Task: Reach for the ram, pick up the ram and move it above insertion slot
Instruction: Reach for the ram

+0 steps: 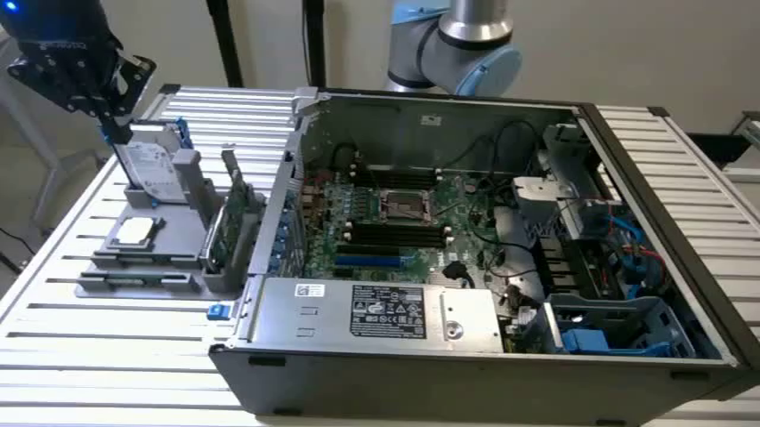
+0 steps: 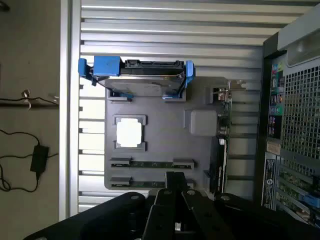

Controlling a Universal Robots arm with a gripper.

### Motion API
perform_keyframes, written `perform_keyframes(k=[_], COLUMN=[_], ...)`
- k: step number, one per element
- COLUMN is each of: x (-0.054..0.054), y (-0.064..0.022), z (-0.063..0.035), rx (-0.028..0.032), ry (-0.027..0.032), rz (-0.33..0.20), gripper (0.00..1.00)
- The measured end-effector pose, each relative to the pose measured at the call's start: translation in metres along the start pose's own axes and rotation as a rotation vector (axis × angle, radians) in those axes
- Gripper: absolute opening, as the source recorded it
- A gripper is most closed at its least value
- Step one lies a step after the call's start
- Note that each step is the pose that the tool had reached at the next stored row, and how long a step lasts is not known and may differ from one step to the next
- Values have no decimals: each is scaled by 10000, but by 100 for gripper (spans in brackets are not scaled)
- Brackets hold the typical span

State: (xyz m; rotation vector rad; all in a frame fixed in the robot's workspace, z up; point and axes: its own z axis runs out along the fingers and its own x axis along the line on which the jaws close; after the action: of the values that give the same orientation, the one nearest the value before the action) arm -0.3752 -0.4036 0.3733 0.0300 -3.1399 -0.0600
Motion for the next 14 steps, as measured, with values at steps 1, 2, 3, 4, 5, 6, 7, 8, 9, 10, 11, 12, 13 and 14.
perform_keyframes(k=[1,2,3,4,5,6,7,8,9,10,11,12,13,14], x=[0,0,0,0,0,-1,-1,-1,-1,-1,-2,-2,-2,-3], y=[0,0,0,0,0,0,0,0,0,0,0,0,-1,-19], z=[0,0,0,0,0,0,0,0,0,0,0,0,0,-2], rx=[0,0,0,0,-1,0,0,0,0,0,0,0,0,-5], ry=[0,-1,-1,-1,-1,-1,0,0,0,-1,-1,0,0,2], rz=[0,0,0,0,0,0,1,0,0,0,0,0,1,-1], gripper=[11,11,11,11,11,11,11,11,11,11,11,11,11,11])
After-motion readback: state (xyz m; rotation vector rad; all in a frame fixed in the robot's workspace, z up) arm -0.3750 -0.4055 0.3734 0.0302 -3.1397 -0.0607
